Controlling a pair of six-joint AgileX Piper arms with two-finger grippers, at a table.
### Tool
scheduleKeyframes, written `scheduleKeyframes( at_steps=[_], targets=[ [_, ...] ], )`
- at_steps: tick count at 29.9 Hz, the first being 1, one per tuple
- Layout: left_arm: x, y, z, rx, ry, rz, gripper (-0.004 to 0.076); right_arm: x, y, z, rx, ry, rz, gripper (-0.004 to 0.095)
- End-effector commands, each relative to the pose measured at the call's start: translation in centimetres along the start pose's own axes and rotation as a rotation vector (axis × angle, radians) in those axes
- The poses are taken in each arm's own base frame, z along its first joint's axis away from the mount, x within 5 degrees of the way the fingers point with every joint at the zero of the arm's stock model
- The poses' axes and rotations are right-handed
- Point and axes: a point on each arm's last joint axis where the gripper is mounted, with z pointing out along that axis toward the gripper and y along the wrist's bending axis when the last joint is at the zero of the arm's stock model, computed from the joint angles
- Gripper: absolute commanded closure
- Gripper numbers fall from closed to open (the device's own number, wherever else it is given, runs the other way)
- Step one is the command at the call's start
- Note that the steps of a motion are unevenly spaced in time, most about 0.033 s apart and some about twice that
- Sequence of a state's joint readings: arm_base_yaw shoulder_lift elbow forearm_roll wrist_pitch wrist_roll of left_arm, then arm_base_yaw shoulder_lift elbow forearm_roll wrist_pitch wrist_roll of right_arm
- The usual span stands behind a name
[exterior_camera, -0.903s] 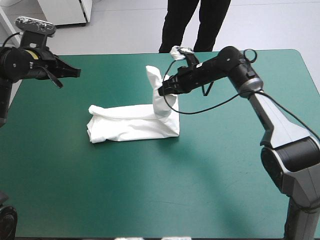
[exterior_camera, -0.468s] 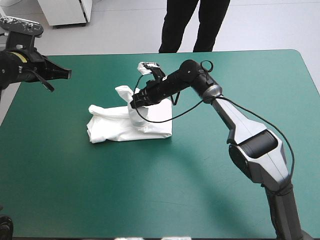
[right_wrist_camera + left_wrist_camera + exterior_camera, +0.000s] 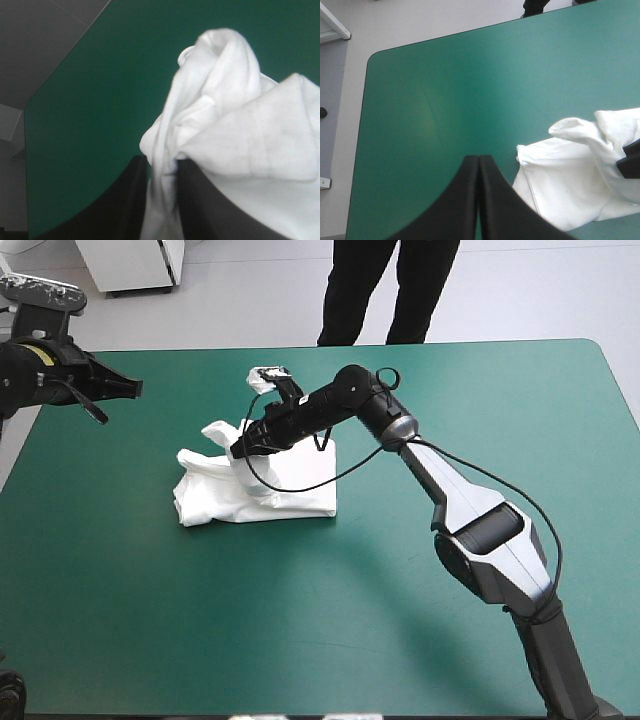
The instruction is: Fold the cloth
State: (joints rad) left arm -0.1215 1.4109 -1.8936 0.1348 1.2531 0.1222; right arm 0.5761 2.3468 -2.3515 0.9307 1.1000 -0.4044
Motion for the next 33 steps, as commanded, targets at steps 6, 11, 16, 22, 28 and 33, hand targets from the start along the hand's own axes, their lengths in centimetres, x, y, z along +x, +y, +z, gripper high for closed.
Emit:
scheduleKeyframes(
  at_steps=[6,11,16,22,28,33],
  targets=[
    [-0.6,0.2,-2.3,0.007,-0.102,-0.027,0.0733,-1.9,4.0,-3.3,-0.083,-0.076,-0.064,0.0412],
    [-0.4,0.2,-3.0,0.013,-0.110,-0.029,0.0733,-1.5,1.6,-5.3,0.016,0.007,-0.032,0.0412],
    [0.9,0.2,-4.4,0.012,-0.115,-0.028,0.0733,-1.8,-1.1,-10.9,0.239,-0.011,0.008,0.0412],
    [3.6,-0.2,-5.2,0.016,-0.095,-0.023,0.0733,-0.5,-2.8,-16.5,0.363,-0.019,0.104,0.0412],
    [4.5,-0.3,-5.7,0.016,-0.102,-0.022,0.0733,1.2,-4.4,-15.4,0.352,0.026,0.166,0.0412],
    [4.4,-0.3,-5.8,0.018,-0.108,-0.020,0.0733,2.1,-6.3,-12.9,0.288,0.059,0.222,0.0412]
  ],
)
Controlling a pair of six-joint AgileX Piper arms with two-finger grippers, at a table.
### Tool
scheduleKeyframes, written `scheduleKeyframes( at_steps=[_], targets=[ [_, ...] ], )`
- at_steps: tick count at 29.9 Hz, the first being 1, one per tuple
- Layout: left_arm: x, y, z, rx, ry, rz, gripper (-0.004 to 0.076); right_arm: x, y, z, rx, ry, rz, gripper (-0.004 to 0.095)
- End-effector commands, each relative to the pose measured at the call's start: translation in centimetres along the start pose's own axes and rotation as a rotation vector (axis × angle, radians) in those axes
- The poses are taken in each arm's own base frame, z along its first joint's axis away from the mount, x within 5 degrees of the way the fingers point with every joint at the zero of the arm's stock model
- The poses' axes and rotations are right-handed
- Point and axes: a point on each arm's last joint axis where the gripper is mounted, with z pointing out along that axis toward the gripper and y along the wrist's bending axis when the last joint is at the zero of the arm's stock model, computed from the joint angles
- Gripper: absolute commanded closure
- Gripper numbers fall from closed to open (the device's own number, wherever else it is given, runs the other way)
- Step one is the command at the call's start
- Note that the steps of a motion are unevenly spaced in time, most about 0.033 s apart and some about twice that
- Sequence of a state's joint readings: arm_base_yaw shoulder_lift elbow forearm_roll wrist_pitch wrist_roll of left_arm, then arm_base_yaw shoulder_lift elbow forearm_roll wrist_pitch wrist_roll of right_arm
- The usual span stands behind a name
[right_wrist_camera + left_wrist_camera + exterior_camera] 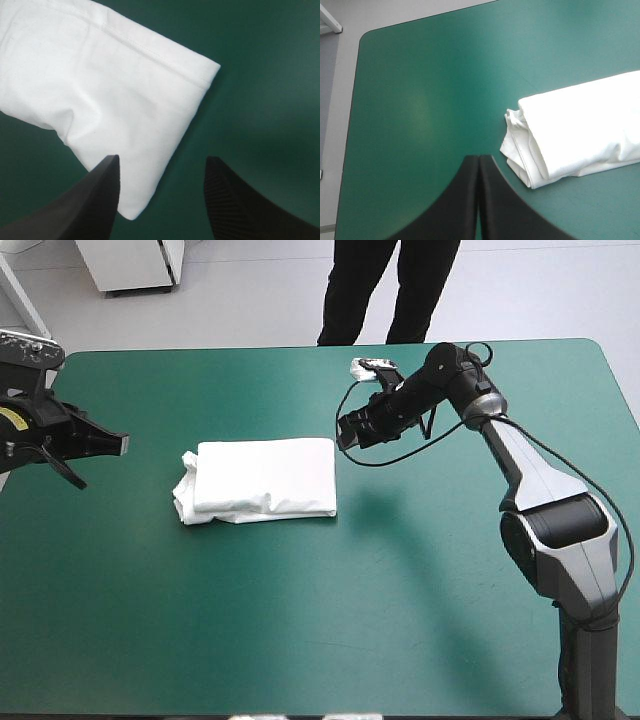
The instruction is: Fold the cloth
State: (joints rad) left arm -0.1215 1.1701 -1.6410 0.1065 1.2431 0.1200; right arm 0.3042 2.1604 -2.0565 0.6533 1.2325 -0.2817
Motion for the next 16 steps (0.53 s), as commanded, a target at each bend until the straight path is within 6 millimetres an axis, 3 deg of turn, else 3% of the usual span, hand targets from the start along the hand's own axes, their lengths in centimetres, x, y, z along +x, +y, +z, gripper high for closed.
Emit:
scheduleKeyframes(
  at_steps=[1,8,16],
  targets=[
    [-0.7,0.2,-1.5,-0.008,-0.105,-0.008,0.0733,-0.7,1.7,-1.0,-0.082,-0.068,-0.020,0.0412],
    [-0.7,0.2,-1.5,-0.010,-0.105,-0.008,0.0733,-0.3,1.2,3.0,-0.126,-0.001,0.004,0.0411],
    [-0.6,0.2,-1.5,-0.010,-0.101,-0.004,0.0733,0.3,1.2,6.2,-0.153,0.059,0.028,0.0412]
  ],
)
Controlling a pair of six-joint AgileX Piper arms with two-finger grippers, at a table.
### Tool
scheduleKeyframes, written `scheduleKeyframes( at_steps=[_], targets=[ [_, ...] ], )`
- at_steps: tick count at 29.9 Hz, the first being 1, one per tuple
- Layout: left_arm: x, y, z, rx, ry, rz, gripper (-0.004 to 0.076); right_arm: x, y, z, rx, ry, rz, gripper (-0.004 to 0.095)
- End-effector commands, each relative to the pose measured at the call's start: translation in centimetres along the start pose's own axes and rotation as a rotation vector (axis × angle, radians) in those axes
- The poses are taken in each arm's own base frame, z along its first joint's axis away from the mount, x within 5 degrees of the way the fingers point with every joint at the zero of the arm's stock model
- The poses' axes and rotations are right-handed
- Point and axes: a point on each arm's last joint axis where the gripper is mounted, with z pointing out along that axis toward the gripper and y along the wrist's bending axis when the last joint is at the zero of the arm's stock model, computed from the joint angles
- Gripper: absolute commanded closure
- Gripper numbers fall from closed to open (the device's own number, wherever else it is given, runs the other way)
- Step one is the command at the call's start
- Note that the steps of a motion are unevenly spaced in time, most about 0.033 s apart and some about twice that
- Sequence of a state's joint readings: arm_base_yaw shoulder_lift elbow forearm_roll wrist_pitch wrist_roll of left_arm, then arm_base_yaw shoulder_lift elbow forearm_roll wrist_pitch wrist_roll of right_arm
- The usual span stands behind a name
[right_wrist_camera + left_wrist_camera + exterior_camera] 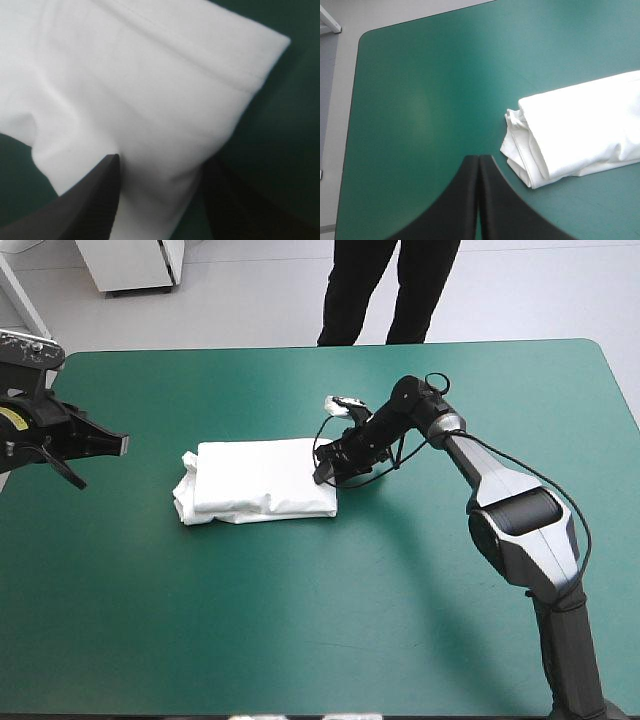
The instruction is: Fold the cloth
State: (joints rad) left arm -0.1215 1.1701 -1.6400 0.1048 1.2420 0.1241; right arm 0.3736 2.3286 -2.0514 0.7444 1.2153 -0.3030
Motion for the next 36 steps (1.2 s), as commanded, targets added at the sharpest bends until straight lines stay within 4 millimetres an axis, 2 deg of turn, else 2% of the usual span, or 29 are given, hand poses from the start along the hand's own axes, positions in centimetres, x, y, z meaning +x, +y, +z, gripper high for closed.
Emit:
scheduleKeyframes(
  at_steps=[1,4,6,8,12,17,21,24,29,33,36],
  targets=[
    [-0.6,0.2,-1.5,-0.012,-0.102,-0.008,0.0733,-0.6,2.6,-1.9,-0.057,-0.068,-0.037,0.0412],
    [-0.6,0.2,-1.9,-0.015,-0.112,-0.006,0.0733,-0.6,2.6,-1.3,-0.061,-0.060,-0.037,0.0414],
    [-0.6,0.2,-1.9,-0.015,-0.114,-0.006,0.0733,-0.5,2.6,-1.2,-0.054,-0.054,-0.041,0.0474],
    [-0.5,0.3,-2.2,-0.016,-0.120,-0.007,0.0733,-0.5,2.5,-1.1,-0.032,-0.049,-0.051,0.0589],
    [-0.4,0.3,-2.7,-0.015,-0.134,-0.010,0.0733,-0.3,2.0,-1.1,0.024,-0.029,-0.074,0.0923],
    [-0.3,0.2,-3.1,-0.009,-0.145,-0.013,0.0733,0.0,0.3,-1.9,0.127,0.004,-0.066,0.0915],
    [-0.3,-0.4,-3.4,0.016,-0.157,0.011,0.0733,0.1,-1.5,-4.4,0.246,0.006,-0.040,0.0916],
    [-0.4,-1.0,-3.5,0.043,-0.164,0.035,0.0733,0.2,-2.9,-7.2,0.307,-0.031,-0.010,0.0915],
    [-0.5,-1.4,-3.6,0.059,-0.169,0.053,0.0733,0.8,-5.5,-12.9,0.447,-0.109,0.056,0.0915],
    [-0.5,-1.6,-3.6,0.064,-0.177,0.061,0.0733,2.8,-7.8,-16.3,0.510,-0.121,0.133,0.0915],
    [-0.7,-1.8,-3.6,0.070,-0.190,0.066,0.0733,5.0,-10.2,-18.6,0.539,-0.115,0.220,0.0915]
  ],
)
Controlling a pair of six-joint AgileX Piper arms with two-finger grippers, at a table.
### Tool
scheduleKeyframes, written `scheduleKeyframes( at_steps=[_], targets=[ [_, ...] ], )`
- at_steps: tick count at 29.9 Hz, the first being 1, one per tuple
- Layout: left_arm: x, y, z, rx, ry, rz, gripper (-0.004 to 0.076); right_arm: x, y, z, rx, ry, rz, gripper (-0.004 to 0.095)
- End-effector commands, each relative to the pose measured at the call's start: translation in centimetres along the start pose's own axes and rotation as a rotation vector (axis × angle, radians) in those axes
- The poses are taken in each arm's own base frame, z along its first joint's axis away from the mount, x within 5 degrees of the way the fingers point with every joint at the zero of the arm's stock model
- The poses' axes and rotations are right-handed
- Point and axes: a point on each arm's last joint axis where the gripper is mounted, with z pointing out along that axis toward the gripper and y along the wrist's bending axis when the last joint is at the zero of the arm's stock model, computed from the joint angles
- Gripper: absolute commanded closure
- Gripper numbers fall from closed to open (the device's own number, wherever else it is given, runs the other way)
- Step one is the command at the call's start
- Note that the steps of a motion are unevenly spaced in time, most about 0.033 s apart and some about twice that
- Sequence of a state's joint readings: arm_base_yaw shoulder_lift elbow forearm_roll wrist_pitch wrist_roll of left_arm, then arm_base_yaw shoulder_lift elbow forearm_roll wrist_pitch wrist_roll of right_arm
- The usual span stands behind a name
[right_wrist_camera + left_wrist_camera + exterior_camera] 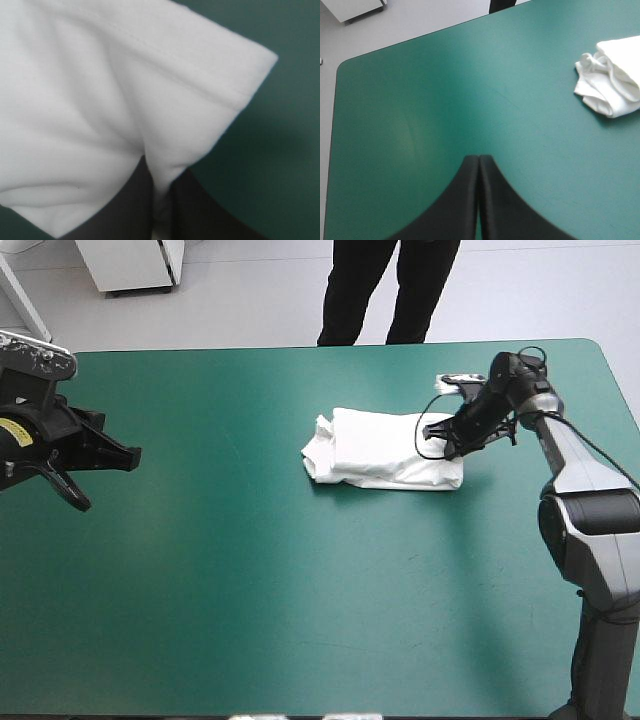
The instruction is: Fold the cloth
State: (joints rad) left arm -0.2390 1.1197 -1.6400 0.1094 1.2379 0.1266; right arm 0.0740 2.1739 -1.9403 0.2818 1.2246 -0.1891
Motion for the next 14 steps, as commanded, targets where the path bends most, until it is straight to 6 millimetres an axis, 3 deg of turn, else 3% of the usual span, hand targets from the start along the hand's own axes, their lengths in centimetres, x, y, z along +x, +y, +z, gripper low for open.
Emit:
scheduleKeyframes(
  at_steps=[1,6,14],
  targets=[
    [-0.9,0.1,-1.3,-0.012,-0.118,0.001,0.0733,1.8,-3.0,-5.3,0.060,-0.052,0.060,0.0915],
    [-1.0,0.1,-1.3,-0.011,-0.123,0.000,0.0733,5.0,-7.4,-7.5,0.136,-0.046,0.163,0.0915],
    [-1.0,-0.1,-1.3,0.008,-0.133,-0.006,0.0733,11.7,-14.2,-11.1,0.236,-0.074,0.379,0.0915]
  ],
)
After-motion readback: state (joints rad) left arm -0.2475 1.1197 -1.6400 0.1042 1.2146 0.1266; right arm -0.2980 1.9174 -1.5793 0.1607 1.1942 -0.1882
